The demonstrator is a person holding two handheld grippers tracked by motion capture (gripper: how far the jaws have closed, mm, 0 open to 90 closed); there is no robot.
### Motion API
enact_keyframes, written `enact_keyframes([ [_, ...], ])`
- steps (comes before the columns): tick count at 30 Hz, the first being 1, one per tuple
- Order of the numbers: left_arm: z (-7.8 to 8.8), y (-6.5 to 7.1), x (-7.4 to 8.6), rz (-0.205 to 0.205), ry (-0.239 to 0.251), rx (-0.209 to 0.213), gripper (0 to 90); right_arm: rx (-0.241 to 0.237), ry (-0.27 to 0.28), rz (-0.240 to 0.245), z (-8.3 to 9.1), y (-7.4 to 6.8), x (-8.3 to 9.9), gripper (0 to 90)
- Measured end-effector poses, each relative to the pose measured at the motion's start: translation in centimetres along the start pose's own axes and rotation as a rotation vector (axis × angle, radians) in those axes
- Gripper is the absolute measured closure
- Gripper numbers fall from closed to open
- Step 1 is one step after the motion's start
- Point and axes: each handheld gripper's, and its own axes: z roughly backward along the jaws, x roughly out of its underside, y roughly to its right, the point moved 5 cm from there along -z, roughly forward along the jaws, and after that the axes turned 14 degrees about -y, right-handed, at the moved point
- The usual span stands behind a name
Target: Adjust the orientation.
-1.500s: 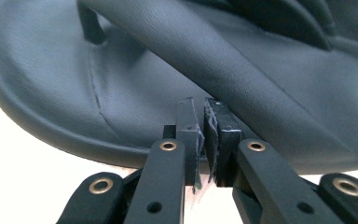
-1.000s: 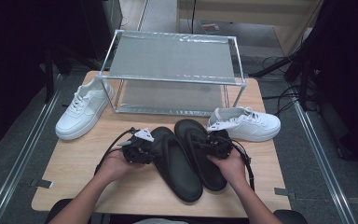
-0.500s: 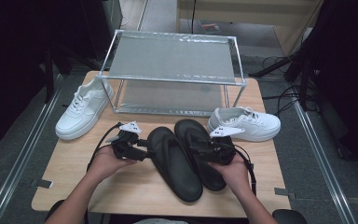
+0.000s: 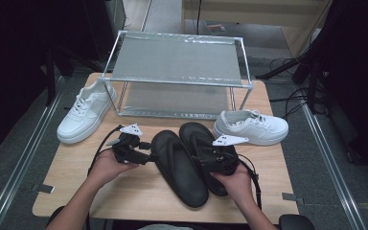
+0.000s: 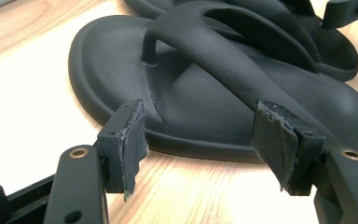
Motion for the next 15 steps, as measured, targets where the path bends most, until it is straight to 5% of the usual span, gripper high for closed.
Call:
enact_keyframes([
  [15, 0.5, -0.7, 0.2, 0.016, 0.028, -0.012, 35.2, 0.026, -0.024, -0.013, -3.0, -0.4, -0.2, 42.3],
])
